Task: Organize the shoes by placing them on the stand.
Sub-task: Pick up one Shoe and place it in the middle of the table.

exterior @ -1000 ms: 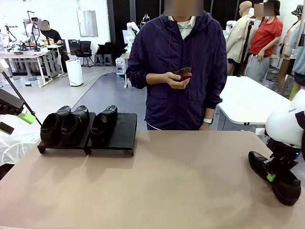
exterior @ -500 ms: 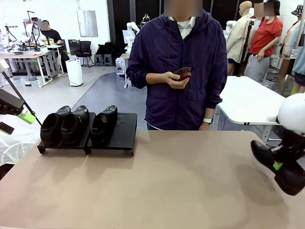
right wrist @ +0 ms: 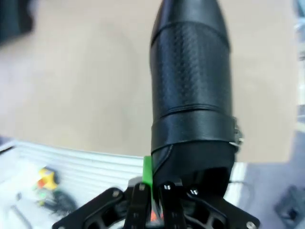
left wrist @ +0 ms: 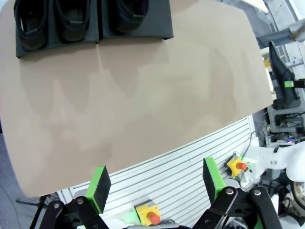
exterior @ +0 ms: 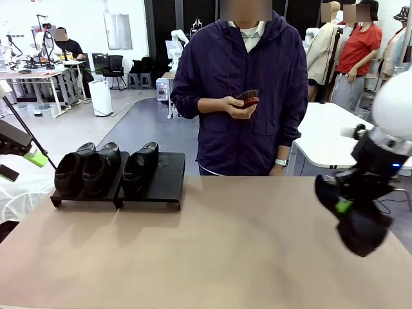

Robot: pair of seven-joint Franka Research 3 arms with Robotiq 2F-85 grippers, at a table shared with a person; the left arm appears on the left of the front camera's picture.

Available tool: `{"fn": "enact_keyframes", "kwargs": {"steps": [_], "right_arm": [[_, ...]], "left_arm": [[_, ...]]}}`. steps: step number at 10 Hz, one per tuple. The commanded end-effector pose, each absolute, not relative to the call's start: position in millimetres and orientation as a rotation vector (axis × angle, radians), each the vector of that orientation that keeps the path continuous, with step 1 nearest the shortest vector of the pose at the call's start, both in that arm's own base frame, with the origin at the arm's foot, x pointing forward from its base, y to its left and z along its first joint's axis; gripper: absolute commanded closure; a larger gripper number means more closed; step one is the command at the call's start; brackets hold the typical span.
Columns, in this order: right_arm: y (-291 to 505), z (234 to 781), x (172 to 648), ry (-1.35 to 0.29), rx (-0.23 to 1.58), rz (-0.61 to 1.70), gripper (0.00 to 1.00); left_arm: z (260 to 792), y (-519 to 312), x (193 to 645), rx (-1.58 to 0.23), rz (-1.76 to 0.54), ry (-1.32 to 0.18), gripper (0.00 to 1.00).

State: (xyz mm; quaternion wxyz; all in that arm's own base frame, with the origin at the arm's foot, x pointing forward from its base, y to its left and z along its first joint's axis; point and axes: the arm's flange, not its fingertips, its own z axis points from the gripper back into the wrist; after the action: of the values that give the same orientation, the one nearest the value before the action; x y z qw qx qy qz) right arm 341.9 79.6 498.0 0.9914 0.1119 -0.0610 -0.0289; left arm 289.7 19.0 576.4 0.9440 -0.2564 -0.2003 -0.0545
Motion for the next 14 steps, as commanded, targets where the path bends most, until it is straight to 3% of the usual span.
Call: {"fn": "enact_keyframes", "kwargs": {"steps": [1,5,7,14], "right_arm": [[142,492,340,-0.122,0.278,-0.119,1.0],[274,461,345,0.002,0.297,-0.043,1.0],[319,433,364,-0.049,0.226,-0.045,1.0],[344,367,412,-0.04,0.225,0.046,1.0]], "left_arm": [[577,23,289,-0.518,-0.123,-0.405,0.0],[577,23,289,-0.518,-0.123,-0.405,0.0],[577,23,289,-0.518,-0.123,-0.405,0.0],[577,23,289,-0.518,-0.123,-0.405,0.0]]}}
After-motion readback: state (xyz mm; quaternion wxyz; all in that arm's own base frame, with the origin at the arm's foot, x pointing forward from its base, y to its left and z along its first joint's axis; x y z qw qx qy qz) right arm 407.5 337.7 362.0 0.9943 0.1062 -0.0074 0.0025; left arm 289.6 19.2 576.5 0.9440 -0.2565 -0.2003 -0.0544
